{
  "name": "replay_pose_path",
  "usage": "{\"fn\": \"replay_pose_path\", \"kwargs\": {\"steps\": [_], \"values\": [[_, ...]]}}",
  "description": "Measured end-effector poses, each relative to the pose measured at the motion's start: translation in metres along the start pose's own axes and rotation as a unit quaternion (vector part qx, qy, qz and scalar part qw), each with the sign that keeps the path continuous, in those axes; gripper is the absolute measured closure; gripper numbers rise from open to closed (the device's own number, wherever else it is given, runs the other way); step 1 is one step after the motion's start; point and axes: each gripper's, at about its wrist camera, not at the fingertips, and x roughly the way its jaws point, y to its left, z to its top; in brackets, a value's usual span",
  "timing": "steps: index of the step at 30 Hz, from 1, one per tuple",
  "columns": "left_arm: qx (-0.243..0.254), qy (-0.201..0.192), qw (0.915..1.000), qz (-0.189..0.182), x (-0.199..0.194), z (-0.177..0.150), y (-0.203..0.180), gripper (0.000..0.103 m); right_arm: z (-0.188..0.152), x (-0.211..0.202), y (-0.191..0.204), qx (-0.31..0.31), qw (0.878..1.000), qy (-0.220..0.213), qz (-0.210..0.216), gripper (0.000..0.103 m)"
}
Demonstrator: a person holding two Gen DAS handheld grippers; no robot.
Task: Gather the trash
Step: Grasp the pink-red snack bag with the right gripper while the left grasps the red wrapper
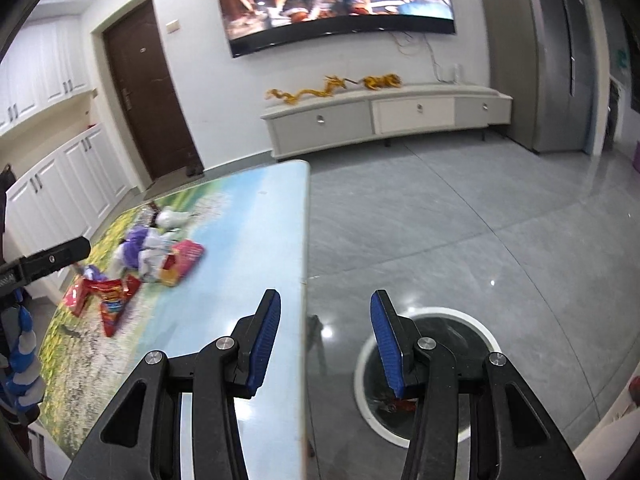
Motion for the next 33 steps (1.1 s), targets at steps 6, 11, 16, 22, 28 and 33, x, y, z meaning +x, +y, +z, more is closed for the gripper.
{"fn": "replay_pose_path", "kwargs": {"steps": [6, 11, 16, 22, 28, 33], "values": [[-0.029, 0.004, 0.9987, 0.043, -0.008, -0.021, 0.046, 0.043, 0.011, 0.008, 0.041, -0.032, 0.999, 0.002, 0.021, 0.057], [-0.038, 0.018, 0.9974, 0.058, 0.005, -0.028, 0.069, 0.043, 0.022, 0.033, 0.079, -0.051, 0.998, 0.013, 0.042, 0.057], [-0.026, 0.034, 0.9967, 0.069, 0.025, -0.03, 0.077, 0.043, 0.03, 0.066, 0.107, -0.066, 0.996, 0.031, 0.06, 0.057], [-0.019, 0.053, 0.9962, 0.066, 0.047, -0.035, 0.086, 0.043, 0.037, 0.113, 0.13, -0.065, 0.993, 0.058, 0.077, 0.057], [-0.023, 0.063, 0.996, 0.059, 0.06, -0.036, 0.093, 0.044, 0.042, 0.147, 0.145, -0.058, 0.992, 0.074, 0.087, 0.057], [-0.022, 0.067, 0.9961, 0.053, 0.063, -0.038, 0.094, 0.044, 0.041, 0.167, 0.151, -0.043, 0.99, 0.09, 0.097, 0.057]]}}
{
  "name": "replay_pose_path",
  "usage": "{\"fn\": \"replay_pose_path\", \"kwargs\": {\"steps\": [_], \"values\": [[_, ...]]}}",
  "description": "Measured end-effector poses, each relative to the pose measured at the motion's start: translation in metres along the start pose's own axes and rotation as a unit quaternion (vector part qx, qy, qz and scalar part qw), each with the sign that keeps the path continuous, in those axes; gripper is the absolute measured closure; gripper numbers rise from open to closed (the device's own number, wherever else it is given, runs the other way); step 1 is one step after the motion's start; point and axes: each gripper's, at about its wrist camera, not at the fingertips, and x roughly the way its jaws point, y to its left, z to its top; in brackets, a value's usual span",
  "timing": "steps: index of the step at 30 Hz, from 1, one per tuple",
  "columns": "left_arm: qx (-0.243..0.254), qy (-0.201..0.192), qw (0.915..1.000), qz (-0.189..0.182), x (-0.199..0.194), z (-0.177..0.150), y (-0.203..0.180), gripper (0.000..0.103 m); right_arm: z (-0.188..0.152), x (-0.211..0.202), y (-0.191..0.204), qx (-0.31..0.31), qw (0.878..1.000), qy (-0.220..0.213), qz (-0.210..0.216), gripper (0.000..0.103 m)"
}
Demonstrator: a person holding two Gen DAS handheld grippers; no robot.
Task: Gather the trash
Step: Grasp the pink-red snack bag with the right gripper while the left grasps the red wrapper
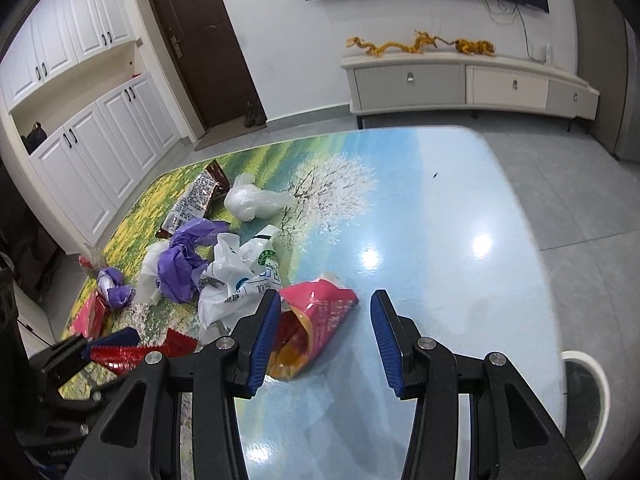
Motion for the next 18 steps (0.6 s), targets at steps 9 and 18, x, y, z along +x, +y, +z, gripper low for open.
{"fn": "replay_pose_path", "kwargs": {"steps": [9, 18], "values": [[-0.008, 0.007, 0.9999, -0.006, 0.005, -0.003, 0.001, 0.044, -0.006, 0.01, 0.007, -0.002, 1.0, 0.009, 0.01, 0.057], [-0.012, 0.01, 0.9999, -0.006, 0.004, -0.005, 0.002, 0.044, -0.011, 0.014, 0.021, -0.037, 0.999, 0.018, 0.008, 0.057]]}}
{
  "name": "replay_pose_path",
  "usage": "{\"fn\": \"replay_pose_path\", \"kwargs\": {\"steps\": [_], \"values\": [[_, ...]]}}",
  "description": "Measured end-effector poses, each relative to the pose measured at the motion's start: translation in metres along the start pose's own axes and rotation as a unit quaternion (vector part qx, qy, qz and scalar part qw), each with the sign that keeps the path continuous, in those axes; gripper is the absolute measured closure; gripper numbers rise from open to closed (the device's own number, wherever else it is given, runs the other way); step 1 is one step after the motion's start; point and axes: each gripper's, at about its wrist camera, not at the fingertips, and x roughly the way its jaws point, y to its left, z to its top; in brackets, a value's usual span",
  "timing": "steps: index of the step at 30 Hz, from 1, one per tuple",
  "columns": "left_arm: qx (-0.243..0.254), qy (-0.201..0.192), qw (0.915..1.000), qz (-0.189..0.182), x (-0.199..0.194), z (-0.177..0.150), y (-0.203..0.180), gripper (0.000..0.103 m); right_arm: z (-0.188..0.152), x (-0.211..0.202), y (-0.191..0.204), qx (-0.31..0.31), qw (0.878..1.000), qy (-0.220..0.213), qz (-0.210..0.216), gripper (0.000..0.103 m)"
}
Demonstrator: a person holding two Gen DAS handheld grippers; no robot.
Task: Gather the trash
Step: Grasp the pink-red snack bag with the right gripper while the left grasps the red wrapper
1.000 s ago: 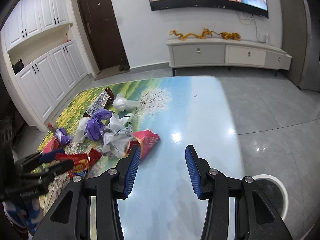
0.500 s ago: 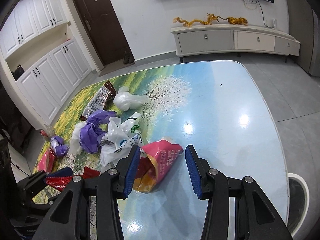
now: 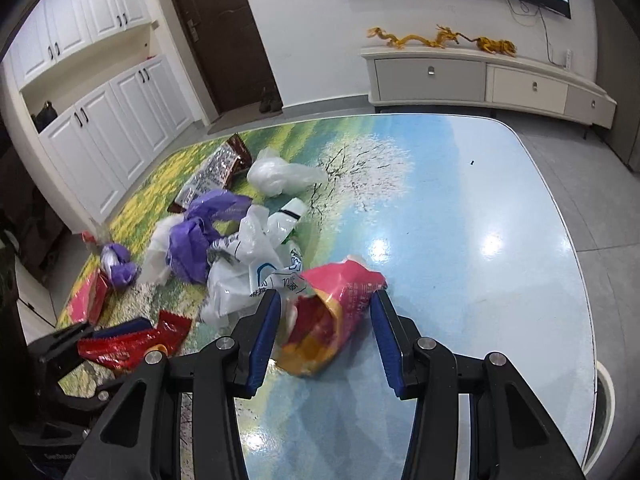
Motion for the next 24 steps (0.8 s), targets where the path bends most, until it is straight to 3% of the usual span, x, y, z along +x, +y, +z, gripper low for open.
{"fn": "replay_pose_path", "kwargs": {"steps": [3, 6, 19, 24], "values": [[0.001, 0.0, 1.0, -0.001, -0.001, -0.001, 0.0, 0.044, -0.001, -0.001, -0.001, -0.001, 1.0, 0.0, -0.005, 0.058], [0.001, 0.0, 1.0, -0.002, -0.002, -0.002, -0.001, 0.051, -0.002, -0.003, -0.001, -0.008, 1.0, -0.003, -0.006, 0.065], [0.007, -0.016, 0.9996, -0.023, -0.022, -0.005, -0.009, 0.087, -0.017, -0.023, -0.002, -0.019, 1.0, -0.007, 0.003, 0.076], [0.013, -0.027, 0.9993, -0.024, -0.039, -0.009, -0.018, 0.089, -0.028, -0.037, -0.001, -0.02, 1.0, -0.01, 0.008, 0.078]]}}
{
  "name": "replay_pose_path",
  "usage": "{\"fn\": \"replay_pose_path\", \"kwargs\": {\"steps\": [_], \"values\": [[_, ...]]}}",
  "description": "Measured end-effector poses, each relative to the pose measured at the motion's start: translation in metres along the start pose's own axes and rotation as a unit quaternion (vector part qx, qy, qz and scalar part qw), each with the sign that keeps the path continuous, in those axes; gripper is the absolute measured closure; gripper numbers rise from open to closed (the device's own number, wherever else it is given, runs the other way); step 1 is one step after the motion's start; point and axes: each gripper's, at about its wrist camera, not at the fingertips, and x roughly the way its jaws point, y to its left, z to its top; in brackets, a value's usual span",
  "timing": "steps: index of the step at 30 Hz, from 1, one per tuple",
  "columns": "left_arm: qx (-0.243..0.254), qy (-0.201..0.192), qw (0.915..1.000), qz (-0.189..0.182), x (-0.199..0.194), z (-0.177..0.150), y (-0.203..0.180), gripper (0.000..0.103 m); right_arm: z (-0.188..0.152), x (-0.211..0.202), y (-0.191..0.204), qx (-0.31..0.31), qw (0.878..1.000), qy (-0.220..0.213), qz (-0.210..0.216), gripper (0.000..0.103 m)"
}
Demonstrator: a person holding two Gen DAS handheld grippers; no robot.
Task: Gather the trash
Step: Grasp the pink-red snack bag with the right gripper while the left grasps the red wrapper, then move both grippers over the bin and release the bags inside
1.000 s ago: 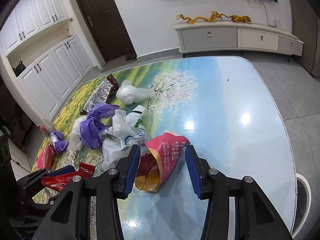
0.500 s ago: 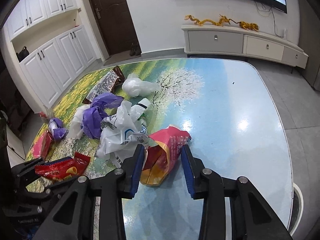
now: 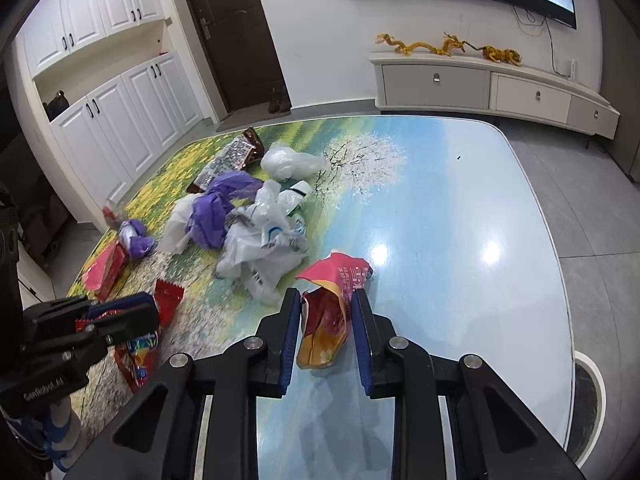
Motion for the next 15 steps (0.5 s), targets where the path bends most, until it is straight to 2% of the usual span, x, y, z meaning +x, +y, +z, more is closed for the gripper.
{"fn": "replay_pose_path", "kwargs": {"steps": [9, 15], "values": [[0.011, -0.03, 0.9995, -0.008, -0.034, 0.005, -0.02, 0.09, -0.015, -0.045, 0.004, 0.004, 0.999, -0.033, 0.005, 0.08], [0.025, -0.036, 0.9985, -0.032, -0.041, 0.02, -0.049, 0.09, -0.023, -0.08, -0.012, 0.019, 0.998, -0.063, 0.0, 0.08]]}}
